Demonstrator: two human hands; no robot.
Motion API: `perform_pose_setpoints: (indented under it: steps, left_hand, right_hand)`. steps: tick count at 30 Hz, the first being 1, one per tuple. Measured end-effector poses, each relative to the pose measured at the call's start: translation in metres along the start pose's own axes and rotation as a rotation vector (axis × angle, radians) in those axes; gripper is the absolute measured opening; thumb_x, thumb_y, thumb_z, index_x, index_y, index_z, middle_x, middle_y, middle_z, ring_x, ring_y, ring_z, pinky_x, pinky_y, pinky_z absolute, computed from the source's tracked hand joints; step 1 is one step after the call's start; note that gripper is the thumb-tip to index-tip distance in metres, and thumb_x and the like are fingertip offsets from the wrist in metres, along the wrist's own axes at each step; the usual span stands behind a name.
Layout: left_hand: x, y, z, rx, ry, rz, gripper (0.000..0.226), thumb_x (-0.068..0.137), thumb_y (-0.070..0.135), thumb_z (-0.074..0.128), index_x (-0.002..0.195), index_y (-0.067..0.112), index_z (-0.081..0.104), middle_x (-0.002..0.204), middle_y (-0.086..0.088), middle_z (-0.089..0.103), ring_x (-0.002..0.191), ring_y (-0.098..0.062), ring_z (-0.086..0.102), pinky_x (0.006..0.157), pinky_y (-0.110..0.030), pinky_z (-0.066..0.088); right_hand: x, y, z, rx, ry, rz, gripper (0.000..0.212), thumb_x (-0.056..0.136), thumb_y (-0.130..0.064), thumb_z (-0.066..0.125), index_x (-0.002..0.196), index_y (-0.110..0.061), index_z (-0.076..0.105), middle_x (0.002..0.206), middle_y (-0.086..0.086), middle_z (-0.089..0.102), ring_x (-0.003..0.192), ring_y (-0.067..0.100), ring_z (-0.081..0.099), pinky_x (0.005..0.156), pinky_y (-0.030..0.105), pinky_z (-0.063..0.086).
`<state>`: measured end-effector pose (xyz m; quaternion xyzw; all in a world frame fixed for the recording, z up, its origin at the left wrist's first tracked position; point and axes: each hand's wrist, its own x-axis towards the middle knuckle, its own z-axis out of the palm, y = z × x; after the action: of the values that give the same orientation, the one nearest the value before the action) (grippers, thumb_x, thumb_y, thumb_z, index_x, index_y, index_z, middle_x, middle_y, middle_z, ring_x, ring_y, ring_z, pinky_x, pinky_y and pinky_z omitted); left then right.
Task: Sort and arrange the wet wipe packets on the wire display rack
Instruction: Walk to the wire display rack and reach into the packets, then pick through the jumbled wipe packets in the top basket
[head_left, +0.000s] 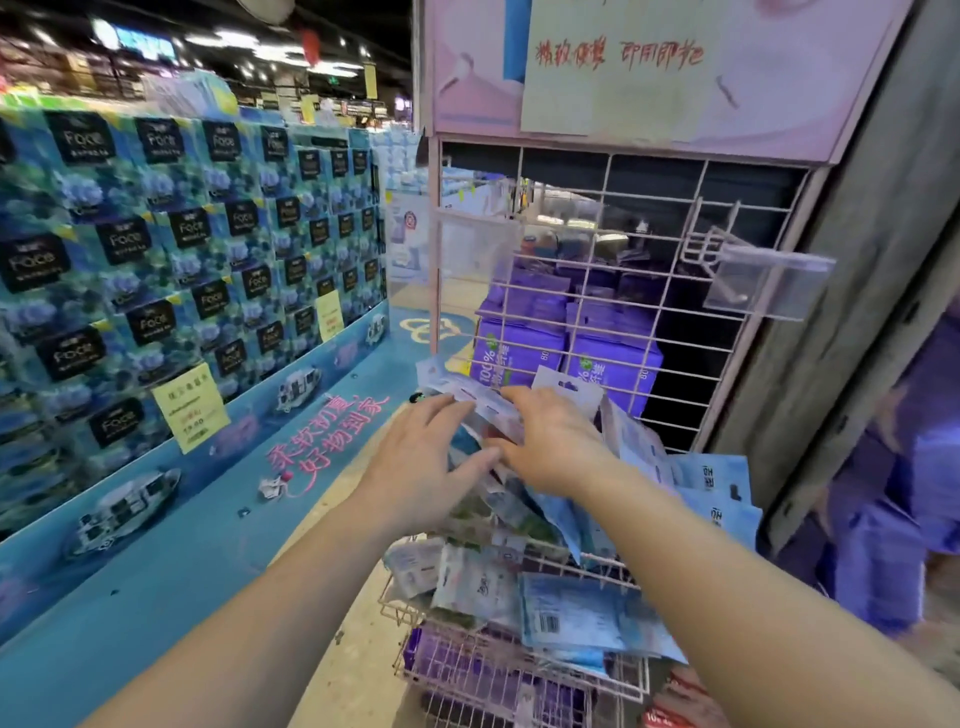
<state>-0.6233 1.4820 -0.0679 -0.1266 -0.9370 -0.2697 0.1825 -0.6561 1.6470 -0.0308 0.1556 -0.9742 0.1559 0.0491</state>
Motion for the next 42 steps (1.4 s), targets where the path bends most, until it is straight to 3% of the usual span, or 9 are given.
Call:
perform_pose_setpoints:
  steps: [7,11,14,18,21,28,32,37,42]
  left_hand:
    - [0.042,-0.05,-0.009,-0.446,0.098,-0.025,0.029,0.085,0.003,0.055,0.108,0.019,0.063,0.107,0.0,0.06,0.102,-0.021,0.058,0.09,-0.031,0.046]
    - [0.064,-0.055,-0.013,-0.507,0.256,-0.118,0.022,0.082,0.003,0.058,0.091,0.023,0.056,0.092,0.0,0.059,0.079,-0.015,0.055,0.071,-0.024,0.038]
    - [0.076,-0.055,-0.009,-0.601,0.134,-0.291,0.02,0.081,0.008,0.063,0.098,0.018,0.056,0.087,0.006,0.059,0.078,-0.014,0.055,0.066,-0.02,0.035]
    - [0.078,-0.042,-0.004,-0.932,-0.305,-0.135,0.032,0.083,0.018,0.07,0.113,0.009,0.062,0.105,-0.004,0.071,0.098,-0.02,0.065,0.082,-0.024,0.052]
    - [0.08,-0.029,-0.004,-1.12,-0.312,-0.059,0.044,0.073,0.022,0.074,0.114,0.012,0.061,0.108,0.0,0.073,0.101,-0.014,0.067,0.082,-0.025,0.054]
    - [0.096,-0.047,-0.022,-1.176,0.013,-0.166,0.038,0.079,0.004,0.068,0.115,0.002,0.056,0.099,-0.002,0.073,0.093,-0.019,0.069,0.075,-0.029,0.056]
    - [0.094,-0.065,-0.021,-1.191,0.033,-0.218,0.031,0.084,0.007,0.065,0.114,0.009,0.057,0.112,-0.01,0.069,0.1,-0.025,0.067,0.082,-0.039,0.056]
    - [0.093,-0.072,-0.017,-1.224,0.034,-0.228,0.02,0.085,0.012,0.065,0.104,0.016,0.063,0.094,0.002,0.076,0.086,-0.019,0.071,0.064,-0.029,0.057]
    - [0.096,-0.071,-0.015,-1.282,0.014,-0.214,0.017,0.087,0.012,0.063,0.103,0.018,0.062,0.094,0.005,0.076,0.084,-0.015,0.072,0.063,-0.026,0.056]
  right_hand:
    - [0.023,-0.007,0.03,0.101,-0.017,0.172,0.065,0.079,-0.052,0.063,0.135,-0.027,0.044,0.124,0.005,0.054,0.111,0.026,0.054,0.088,0.036,0.046]
    - [0.02,-0.002,0.024,0.228,0.078,0.206,0.013,0.088,-0.041,0.056,0.095,-0.036,0.065,0.075,-0.012,0.063,0.073,0.008,0.06,0.057,0.021,0.044]
    - [0.014,0.003,0.009,0.435,0.111,0.236,0.027,0.093,-0.034,0.055,0.066,-0.029,0.055,0.05,-0.017,0.055,0.05,-0.005,0.051,0.048,0.007,0.037]
    - [0.011,0.005,-0.002,0.878,0.076,0.225,0.008,0.096,-0.024,0.052,0.096,-0.021,0.059,0.104,0.013,0.069,0.098,0.032,0.067,0.092,0.044,0.052]
    - [0.009,0.001,-0.012,1.05,-0.02,0.179,0.019,0.097,-0.023,0.049,0.113,-0.016,0.056,0.113,0.013,0.068,0.097,0.023,0.068,0.082,0.03,0.056]
    - [0.019,0.0,-0.025,0.498,0.146,0.248,0.035,0.09,-0.032,0.061,0.123,-0.021,0.057,0.113,0.002,0.063,0.093,0.012,0.059,0.081,0.021,0.045]
    - [0.016,-0.023,-0.009,0.238,-0.181,0.238,0.076,0.07,-0.064,0.067,0.129,-0.018,0.052,0.122,0.001,0.06,0.111,0.018,0.057,0.095,0.032,0.045]
    - [0.023,-0.018,-0.011,-0.065,-0.141,0.217,0.043,0.09,-0.03,0.05,0.05,-0.017,0.043,0.053,0.0,0.041,0.059,0.022,0.044,0.065,0.03,0.033]
    - [0.024,0.014,-0.042,-0.069,0.018,0.306,0.021,0.091,-0.023,0.047,0.079,-0.011,0.059,0.077,0.006,0.057,0.07,0.024,0.05,0.057,0.028,0.033]
